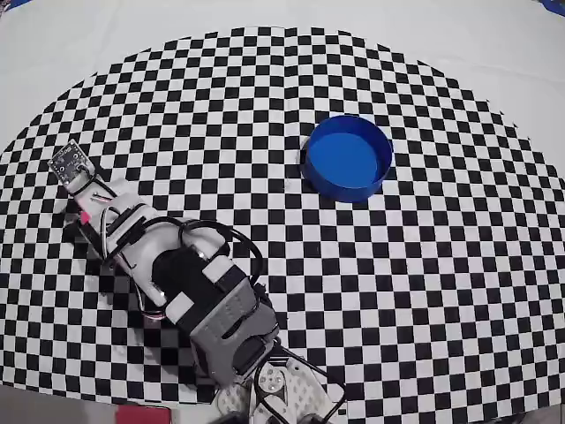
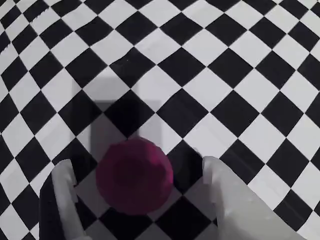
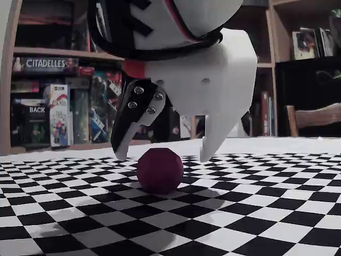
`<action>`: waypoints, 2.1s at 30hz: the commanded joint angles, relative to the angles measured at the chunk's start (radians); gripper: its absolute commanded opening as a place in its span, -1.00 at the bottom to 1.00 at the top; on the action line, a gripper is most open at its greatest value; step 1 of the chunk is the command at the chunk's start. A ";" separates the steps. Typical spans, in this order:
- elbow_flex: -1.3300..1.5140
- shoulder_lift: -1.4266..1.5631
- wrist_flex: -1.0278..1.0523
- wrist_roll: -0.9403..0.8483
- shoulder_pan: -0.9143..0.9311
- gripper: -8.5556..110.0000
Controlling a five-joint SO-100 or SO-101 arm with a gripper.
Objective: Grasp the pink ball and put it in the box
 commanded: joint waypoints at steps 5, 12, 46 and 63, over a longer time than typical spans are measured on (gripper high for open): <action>-0.074 -0.035 0.002 -0.009 0.003 -0.35; -0.091 -0.057 0.002 -0.009 0.003 -0.35; -0.132 -0.123 0.002 -0.009 0.003 -0.35; -0.132 -0.123 0.002 -0.009 -0.003 -0.46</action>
